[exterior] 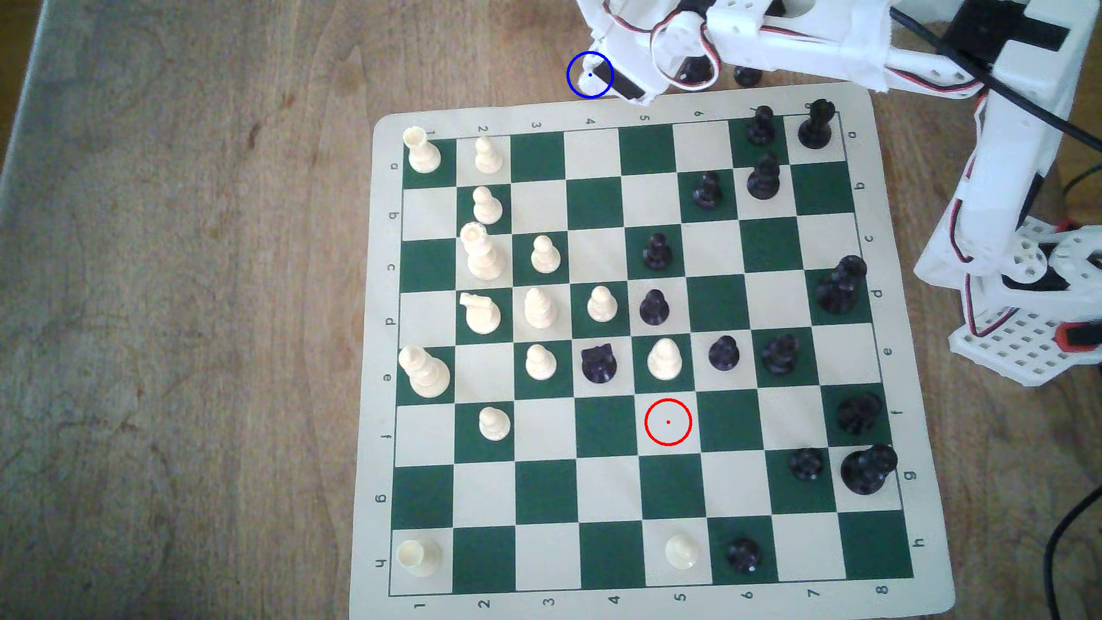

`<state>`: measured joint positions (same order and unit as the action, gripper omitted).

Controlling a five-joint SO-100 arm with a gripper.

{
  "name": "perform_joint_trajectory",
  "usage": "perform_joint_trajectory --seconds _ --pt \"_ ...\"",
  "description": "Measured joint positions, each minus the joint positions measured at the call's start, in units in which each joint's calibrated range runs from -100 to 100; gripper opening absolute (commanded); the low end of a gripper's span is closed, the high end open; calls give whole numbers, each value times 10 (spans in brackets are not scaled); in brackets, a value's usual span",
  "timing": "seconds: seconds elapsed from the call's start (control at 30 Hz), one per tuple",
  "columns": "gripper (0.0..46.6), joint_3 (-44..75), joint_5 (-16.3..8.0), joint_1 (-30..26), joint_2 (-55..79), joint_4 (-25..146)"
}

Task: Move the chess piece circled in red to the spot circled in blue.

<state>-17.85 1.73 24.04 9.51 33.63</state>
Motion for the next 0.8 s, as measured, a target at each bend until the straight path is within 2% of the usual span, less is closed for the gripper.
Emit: perform_joint_trajectory --seconds 0.53,0.67,0.8 --pt "6 27 9 0 42 -6" --pt "88 27 9 0 42 -6" --pt "114 27 9 0 43 -6"
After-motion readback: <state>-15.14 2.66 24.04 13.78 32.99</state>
